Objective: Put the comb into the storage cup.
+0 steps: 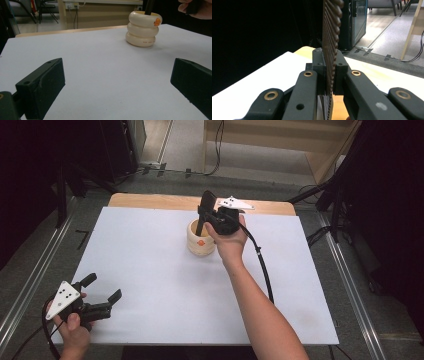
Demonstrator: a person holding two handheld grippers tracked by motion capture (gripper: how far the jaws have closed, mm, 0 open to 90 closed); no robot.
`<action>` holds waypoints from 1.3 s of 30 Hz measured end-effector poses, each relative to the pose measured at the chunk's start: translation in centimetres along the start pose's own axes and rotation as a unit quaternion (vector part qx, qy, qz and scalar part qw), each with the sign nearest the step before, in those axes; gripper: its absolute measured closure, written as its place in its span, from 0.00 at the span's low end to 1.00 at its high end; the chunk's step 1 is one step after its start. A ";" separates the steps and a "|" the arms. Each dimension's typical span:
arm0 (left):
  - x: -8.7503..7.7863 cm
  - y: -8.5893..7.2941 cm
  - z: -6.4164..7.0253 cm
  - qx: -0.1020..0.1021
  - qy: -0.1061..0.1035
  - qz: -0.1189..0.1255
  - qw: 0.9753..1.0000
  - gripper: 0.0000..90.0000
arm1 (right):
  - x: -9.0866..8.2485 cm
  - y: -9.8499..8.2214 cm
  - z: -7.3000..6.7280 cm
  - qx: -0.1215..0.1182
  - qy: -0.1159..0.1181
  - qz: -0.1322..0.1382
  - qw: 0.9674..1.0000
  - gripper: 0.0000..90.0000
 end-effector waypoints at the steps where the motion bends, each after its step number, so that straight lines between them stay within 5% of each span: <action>1: 0.0 0.0 0.0 0.000 0.000 0.000 1.000 0.00 | 0.1 -0.1 -0.1 0.002 0.001 -0.001 1.000 0.92; 21: -0.1 0.0 0.0 0.001 0.000 0.002 1.000 0.00 | 1.5 -2.7 0.3 0.020 -0.008 -0.024 0.999 0.92; 32: -0.1 0.0 0.0 0.004 -0.001 0.004 1.000 0.00 | 1.3 -3.6 1.2 0.065 -0.005 -0.015 0.998 0.91; 39: -0.1 0.0 0.1 0.004 0.001 0.003 1.000 0.00 | 0.8 -3.3 2.0 0.023 -0.053 -0.015 0.998 0.57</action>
Point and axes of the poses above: each handheld gripper's, and its own axes: x roughly forward along the jaws, y roughly out of its top, z roughly to its right, the point moved 4 cm from there along x, roughly forward along the jaws, and after that the axes turned 1 degree about z, right-handed, at the moved point
